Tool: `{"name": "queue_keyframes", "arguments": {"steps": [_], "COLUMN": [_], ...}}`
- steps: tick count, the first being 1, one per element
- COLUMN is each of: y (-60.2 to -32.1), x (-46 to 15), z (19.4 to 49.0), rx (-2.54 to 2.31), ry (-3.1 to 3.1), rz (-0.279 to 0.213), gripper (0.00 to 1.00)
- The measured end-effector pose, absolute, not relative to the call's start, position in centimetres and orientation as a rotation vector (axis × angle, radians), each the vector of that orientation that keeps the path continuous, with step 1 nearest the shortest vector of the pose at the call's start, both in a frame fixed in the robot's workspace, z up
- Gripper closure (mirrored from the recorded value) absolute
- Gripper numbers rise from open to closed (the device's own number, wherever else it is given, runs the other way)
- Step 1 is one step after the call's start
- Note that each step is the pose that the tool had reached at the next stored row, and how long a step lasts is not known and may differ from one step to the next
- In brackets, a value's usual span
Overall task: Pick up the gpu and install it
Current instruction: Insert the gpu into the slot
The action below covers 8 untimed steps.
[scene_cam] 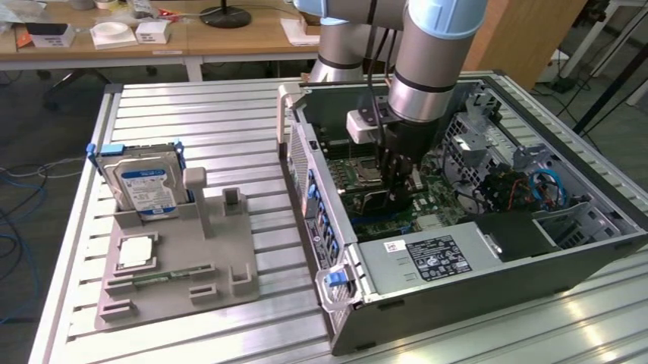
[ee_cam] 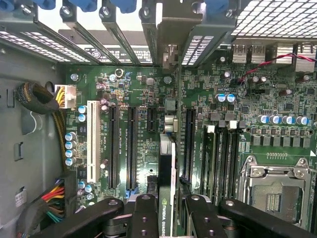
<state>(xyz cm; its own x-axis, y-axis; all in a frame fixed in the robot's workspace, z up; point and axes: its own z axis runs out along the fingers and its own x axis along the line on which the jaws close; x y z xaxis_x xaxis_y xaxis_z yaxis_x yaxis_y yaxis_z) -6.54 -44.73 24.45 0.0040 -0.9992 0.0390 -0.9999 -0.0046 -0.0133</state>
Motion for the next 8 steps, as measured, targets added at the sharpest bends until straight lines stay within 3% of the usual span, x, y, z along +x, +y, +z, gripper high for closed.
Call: {"name": "queue_keyframes", "arguments": {"steps": [8], "y": [-44.75], "x": [-6.54], "z": [24.43], "rx": [2.213], "ry": [-2.204], "rz": [0.058], "gripper": [0.74]}}
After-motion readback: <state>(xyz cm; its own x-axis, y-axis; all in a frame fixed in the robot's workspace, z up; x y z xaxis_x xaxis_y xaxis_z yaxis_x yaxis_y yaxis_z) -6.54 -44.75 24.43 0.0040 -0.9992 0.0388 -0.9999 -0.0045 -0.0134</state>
